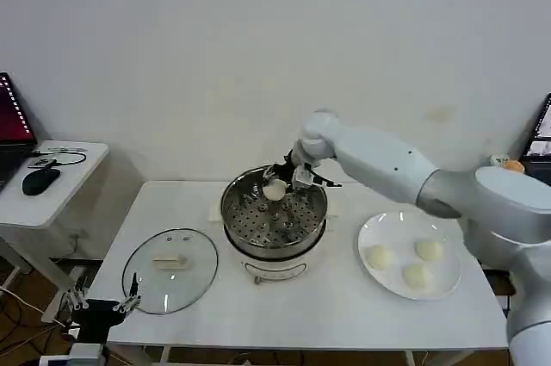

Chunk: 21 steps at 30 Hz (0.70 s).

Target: Take steamed baozi put them in steamer then cover it.

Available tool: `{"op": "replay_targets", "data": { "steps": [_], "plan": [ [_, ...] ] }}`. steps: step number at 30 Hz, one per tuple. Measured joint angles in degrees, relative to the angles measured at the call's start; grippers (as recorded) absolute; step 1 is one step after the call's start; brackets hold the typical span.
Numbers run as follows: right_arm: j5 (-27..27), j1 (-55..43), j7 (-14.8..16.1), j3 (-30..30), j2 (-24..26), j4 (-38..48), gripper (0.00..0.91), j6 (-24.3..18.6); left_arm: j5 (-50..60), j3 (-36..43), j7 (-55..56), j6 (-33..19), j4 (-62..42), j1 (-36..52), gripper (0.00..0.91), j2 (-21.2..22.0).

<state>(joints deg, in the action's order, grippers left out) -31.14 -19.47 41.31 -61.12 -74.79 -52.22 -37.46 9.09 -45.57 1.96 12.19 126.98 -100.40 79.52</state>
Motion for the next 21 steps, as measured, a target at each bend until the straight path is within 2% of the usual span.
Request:
{"op": "replay_targets", "data": {
  "steps": [8, 10, 11, 21],
  "plan": [
    [-2.2, 1.5, -1.0, 0.7, -1.8, 2.5, 0.685, -1.8, 0.1, 0.0, 0.1, 0.0, 0.0, -0.4, 0.907, 0.1],
    [-2.7, 1.6, -1.3, 0.8, -2.1, 3.0, 0.796, -2.2, 0.1, 0.0, 0.3, 0.0, 0.0, -0.4, 0.907, 0.1],
    [-3.0, 1.6, -1.4, 0.9, -2.3, 3.3, 0.907, -2.4, 0.1, 0.0, 0.4, -0.1, 0.0, -0.4, 0.907, 0.2],
    [-3.0, 0.6, -1.5, 0.5, -2.6, 3.4, 0.907, -3.5, 0.2, 0.3, 0.5, 0.0, 0.6, -0.5, 0.907, 0.4]
  ]
}}
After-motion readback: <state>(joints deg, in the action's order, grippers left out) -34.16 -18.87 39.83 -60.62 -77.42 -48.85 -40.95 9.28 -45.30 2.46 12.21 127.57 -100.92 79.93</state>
